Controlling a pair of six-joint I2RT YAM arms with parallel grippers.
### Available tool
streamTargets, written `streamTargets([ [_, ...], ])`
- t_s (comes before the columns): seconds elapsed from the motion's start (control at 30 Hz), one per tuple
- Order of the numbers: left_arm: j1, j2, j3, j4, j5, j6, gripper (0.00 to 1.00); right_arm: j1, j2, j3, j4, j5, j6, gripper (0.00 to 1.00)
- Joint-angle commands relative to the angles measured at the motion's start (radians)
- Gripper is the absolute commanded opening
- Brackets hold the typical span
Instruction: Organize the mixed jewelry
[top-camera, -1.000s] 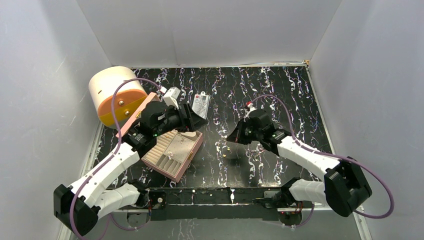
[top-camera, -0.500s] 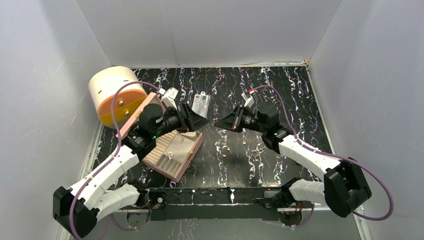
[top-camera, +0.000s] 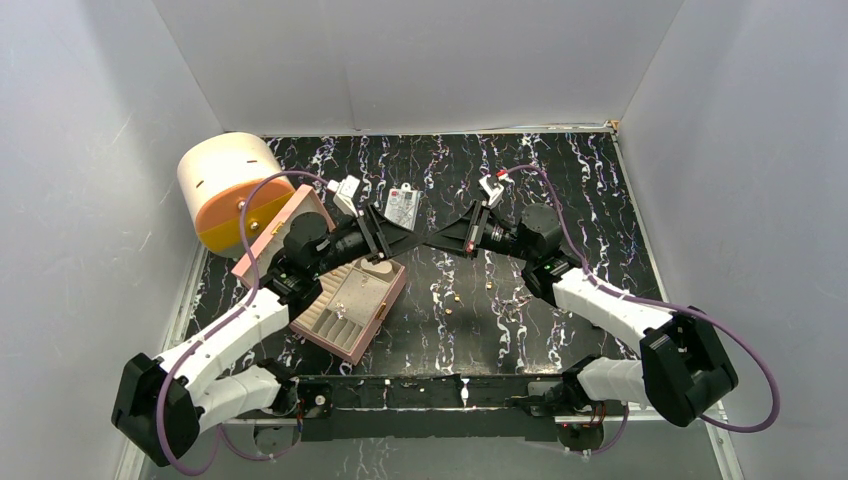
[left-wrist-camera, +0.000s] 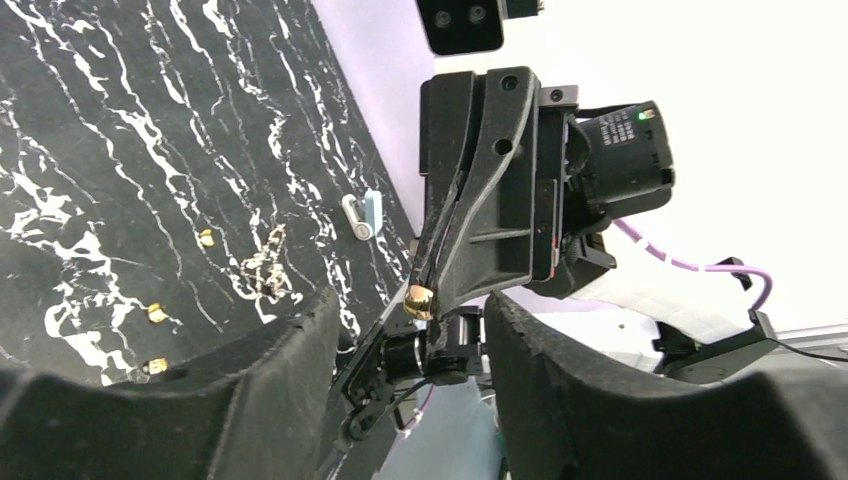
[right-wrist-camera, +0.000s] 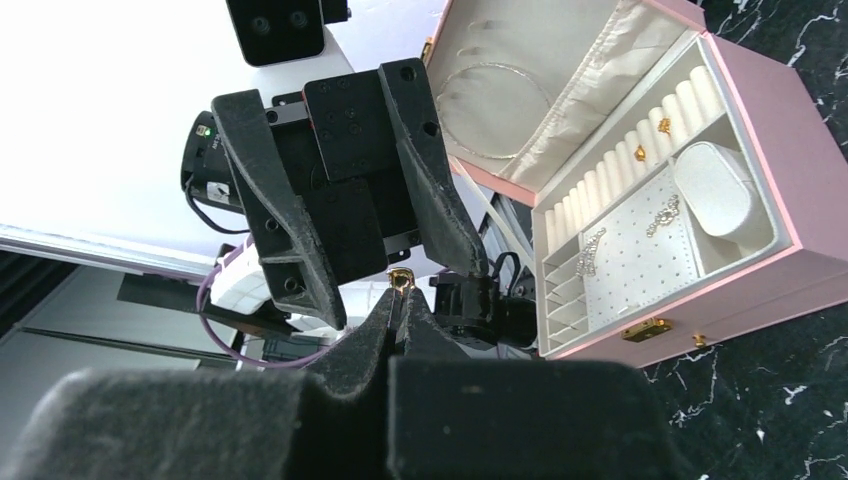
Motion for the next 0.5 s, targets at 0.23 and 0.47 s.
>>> streamTargets([
  [0.23,-0.003,-0.011,-0.042,0.166,0.025,-0.093,0.39,0.001,0.009,-0.007,0.136,-0.031,0.047,0.00],
  [0.47,-0.003,-0.013,-0.055,0.206,0.023,-0.125,0.28,0.001,0.019,-0.008,0.145,-0.035,0.053,0.00],
])
